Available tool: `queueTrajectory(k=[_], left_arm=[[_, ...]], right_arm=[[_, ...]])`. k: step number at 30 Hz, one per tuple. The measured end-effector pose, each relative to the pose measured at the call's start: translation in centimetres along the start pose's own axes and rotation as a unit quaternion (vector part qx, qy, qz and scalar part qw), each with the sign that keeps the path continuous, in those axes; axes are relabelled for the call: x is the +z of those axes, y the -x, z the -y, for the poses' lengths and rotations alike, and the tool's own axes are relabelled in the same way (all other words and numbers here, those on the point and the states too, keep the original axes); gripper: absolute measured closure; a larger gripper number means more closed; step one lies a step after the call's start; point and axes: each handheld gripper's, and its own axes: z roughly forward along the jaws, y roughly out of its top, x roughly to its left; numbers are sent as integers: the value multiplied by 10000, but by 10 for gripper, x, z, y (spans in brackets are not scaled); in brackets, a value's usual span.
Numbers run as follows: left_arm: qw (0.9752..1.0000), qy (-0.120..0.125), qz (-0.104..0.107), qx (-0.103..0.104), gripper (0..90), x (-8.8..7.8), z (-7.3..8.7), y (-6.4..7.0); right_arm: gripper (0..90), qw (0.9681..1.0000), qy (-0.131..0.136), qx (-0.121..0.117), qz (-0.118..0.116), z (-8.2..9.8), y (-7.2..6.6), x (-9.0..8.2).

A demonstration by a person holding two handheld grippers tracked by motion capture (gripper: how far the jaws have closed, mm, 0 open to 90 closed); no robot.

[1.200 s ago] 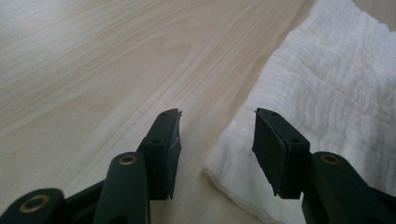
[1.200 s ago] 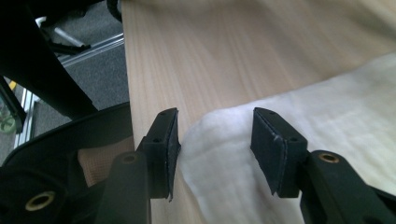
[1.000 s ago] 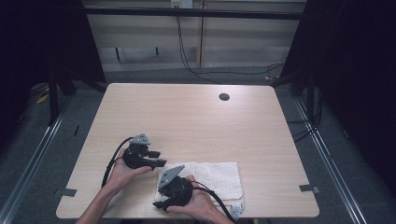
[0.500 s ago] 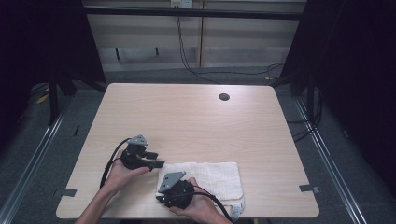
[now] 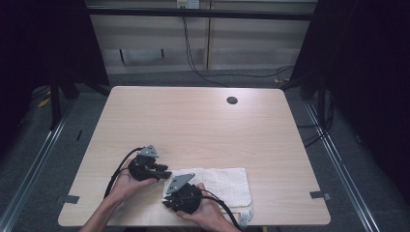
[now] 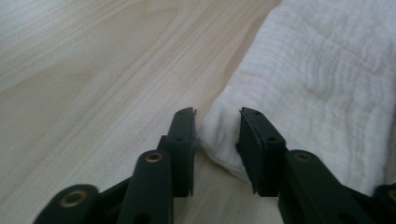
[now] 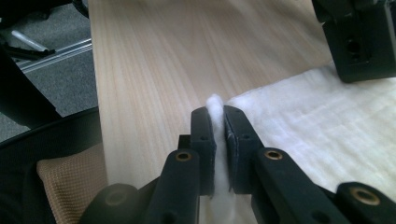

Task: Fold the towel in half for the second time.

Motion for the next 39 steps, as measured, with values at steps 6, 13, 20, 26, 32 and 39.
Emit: queueTrajectory(k=[6, 13, 20, 26, 32, 39], left_arm=[[9996, 22, 255, -78, 852, 2, 2, 0], [9987, 205, 367, -304, 856, 3, 2, -4], [9977, 343, 453, -360, 856, -4, -2, -7], [9959, 570, 501, -501, 856, -12, -4, -11], [9935, 768, 564, -618, 856, -19, -5, -13], [9918, 938, 533, -686, 856, -31, -6, -15]], right_arm=[[844, 10000, -33, -12, 9, -1, 0, 0], [846, 10000, -35, 60, -15, -1, 4, -3], [846, 9994, 199, 250, -119, -9, 4, -17], [846, 9988, 303, 342, -155, -12, 6, -24], [846, 9983, 406, 389, -163, -17, 5, -29], [846, 9979, 503, 357, -177, -26, 4, -29]])
